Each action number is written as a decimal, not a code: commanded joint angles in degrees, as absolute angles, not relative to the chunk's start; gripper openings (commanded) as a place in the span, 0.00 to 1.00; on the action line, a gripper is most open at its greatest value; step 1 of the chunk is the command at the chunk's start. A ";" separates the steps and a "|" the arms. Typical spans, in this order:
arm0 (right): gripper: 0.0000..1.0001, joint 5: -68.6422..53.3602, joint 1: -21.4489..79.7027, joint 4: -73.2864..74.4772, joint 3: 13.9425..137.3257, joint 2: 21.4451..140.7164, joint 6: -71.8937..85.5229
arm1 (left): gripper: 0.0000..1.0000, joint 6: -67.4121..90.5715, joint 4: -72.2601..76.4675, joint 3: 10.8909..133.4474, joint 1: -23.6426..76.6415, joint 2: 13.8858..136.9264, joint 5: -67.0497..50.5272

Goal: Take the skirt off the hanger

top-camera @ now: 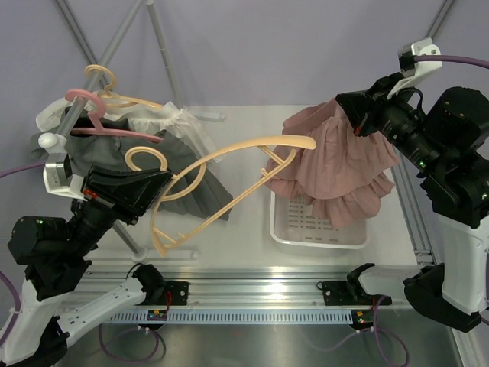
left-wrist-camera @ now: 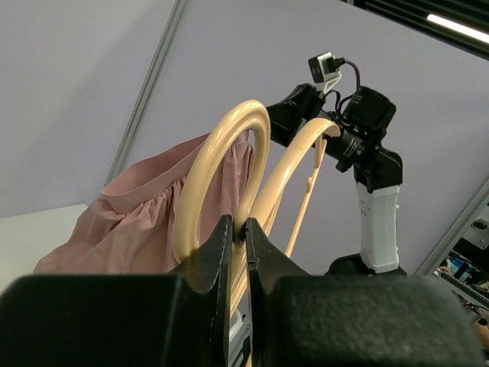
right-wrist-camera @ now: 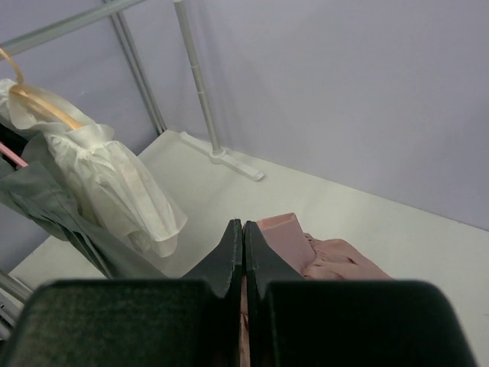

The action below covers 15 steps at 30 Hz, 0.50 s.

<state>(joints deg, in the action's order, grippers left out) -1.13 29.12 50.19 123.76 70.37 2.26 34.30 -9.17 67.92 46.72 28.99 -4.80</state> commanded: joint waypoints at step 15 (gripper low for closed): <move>0.00 6.58 25.84 50.63 132.72 71.02 -3.51 | 0.00 35.16 -6.50 63.81 46.49 30.41 -6.68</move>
<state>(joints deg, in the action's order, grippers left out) 1.50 26.35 53.12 130.28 72.40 -0.25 34.59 -9.87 63.55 46.72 30.37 -5.54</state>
